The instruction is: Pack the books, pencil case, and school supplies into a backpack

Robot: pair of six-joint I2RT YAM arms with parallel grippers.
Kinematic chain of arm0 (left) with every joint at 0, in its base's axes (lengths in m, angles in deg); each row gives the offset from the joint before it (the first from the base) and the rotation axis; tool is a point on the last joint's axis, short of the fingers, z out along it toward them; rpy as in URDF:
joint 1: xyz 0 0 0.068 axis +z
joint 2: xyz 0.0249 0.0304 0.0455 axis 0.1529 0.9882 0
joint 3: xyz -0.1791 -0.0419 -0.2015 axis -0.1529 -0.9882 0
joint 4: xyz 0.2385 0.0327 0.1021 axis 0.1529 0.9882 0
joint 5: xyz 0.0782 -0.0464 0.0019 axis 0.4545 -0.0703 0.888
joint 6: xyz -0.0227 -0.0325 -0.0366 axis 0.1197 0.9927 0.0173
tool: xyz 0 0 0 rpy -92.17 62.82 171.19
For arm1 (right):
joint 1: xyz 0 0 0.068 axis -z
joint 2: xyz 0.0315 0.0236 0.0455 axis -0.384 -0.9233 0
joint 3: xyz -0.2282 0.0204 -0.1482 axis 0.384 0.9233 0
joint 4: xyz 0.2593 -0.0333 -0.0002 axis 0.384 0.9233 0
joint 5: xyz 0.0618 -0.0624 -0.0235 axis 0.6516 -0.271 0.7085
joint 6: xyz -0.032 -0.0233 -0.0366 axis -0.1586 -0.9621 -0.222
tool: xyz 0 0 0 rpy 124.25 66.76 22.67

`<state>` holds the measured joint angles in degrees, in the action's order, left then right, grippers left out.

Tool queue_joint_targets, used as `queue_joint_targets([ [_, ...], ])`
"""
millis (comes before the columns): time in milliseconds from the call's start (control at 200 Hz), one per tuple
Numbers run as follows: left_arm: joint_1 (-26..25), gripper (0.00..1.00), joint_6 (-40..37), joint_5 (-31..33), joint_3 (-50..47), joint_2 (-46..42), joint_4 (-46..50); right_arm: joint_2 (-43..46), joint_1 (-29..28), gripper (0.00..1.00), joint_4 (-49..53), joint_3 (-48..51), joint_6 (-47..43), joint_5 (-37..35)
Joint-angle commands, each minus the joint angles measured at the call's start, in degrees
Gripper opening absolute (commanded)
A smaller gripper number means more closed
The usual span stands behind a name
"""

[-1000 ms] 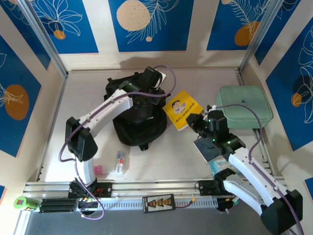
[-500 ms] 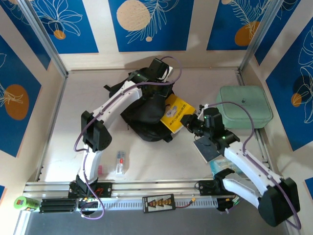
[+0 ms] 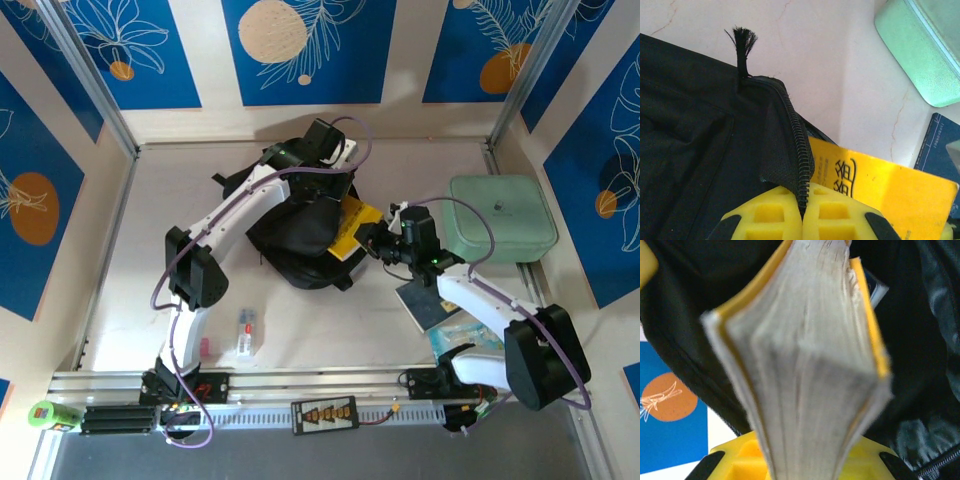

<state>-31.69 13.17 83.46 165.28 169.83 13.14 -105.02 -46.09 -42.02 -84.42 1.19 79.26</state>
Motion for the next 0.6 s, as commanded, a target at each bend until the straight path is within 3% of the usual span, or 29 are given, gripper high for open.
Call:
queue_joint_targets([
  [0, 0.5, 0.0, -1.4, -2.6, 2.8, -4.0, -0.9, -3.5, -0.3, 0.08, -4.2, -4.2, 2.0, -1.8],
  [205, 1.9, 0.0, -8.0, -4.1, 2.2, -5.4, 1.5, -13.7, -2.5, 0.09, 2.9, -11.6, 3.1, -3.5],
  [330, 2.8, 0.0, -7.7, -7.0, 2.1, -5.6, 1.8, -20.7, -4.6, 0.12, 3.9, -15.8, 5.7, -7.7],
  [595, 3.2, 0.0, -7.2, -10.3, 2.0, -5.9, 1.7, -34.3, -7.2, 0.16, 2.1, -24.8, 12.3, -9.0],
])
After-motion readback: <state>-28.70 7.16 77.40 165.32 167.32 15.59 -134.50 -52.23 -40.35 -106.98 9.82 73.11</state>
